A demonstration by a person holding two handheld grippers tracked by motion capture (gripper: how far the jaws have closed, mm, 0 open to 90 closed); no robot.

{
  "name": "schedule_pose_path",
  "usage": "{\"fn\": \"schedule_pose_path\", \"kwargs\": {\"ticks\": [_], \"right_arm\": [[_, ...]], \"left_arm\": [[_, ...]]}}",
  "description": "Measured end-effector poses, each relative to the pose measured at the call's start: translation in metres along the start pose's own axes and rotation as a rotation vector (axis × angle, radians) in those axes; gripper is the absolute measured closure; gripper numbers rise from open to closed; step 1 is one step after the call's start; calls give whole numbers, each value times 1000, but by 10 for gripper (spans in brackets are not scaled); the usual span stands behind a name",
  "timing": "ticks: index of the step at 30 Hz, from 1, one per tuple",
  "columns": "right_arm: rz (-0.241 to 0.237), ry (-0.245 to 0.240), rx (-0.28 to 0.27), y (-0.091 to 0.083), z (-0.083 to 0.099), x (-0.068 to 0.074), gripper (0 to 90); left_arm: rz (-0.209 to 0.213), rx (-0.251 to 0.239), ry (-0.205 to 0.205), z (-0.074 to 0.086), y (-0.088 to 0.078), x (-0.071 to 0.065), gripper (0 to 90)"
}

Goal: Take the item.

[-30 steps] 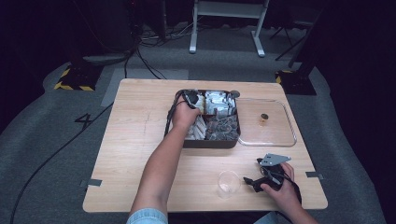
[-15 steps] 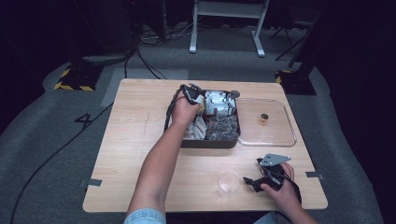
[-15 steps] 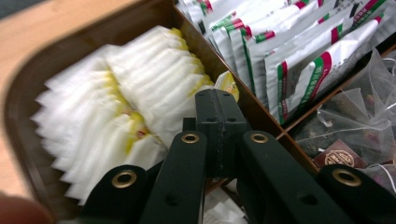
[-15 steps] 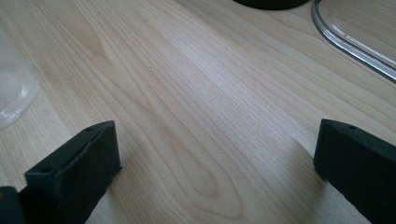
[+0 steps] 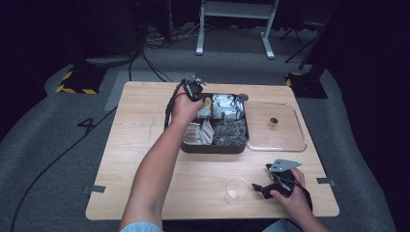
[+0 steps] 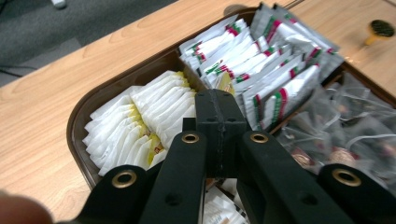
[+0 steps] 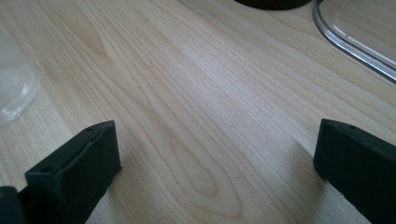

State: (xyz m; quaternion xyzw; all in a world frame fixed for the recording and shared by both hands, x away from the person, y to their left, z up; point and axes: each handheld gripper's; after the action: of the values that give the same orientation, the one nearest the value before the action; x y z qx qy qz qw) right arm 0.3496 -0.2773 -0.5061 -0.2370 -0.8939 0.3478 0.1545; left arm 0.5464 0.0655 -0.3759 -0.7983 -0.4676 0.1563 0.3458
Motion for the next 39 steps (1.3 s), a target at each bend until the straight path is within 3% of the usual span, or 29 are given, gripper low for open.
{"fn": "schedule_pose_path", "kwargs": {"ticks": [11,12,20,28,32,39], "right_arm": [[-11,-18,2,-2,2,-4,6],[-14,-20,2,-2,2,-4,7],[-24,-30,4,-3,2,-5,6],[-26,-30,5,-3,2,-5,6],[-27,-31,5,-3,2,-5,7],[-26,-31,5,-3,2,-5,6]], "left_arm": [[76,-87,44,3,-45,-8,900],[79,-100,66,4,-54,-10,900],[160,-172,89,12,-89,-23,900],[246,-239,157,23,-121,-47,900],[277,-251,182,28,-132,-55,900],[347,-268,253,46,-150,-84,900]]}}
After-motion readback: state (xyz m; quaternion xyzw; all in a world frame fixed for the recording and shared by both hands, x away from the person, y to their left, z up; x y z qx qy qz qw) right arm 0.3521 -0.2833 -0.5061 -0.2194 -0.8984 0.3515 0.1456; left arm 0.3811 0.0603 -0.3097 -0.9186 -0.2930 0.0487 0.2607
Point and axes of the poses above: each handheld gripper's, and its own axes: y roughly forward along the jaws, z roughly out of its underside, x roughly to its left, and after that the axes turned 9 degrees about -z, right-handed
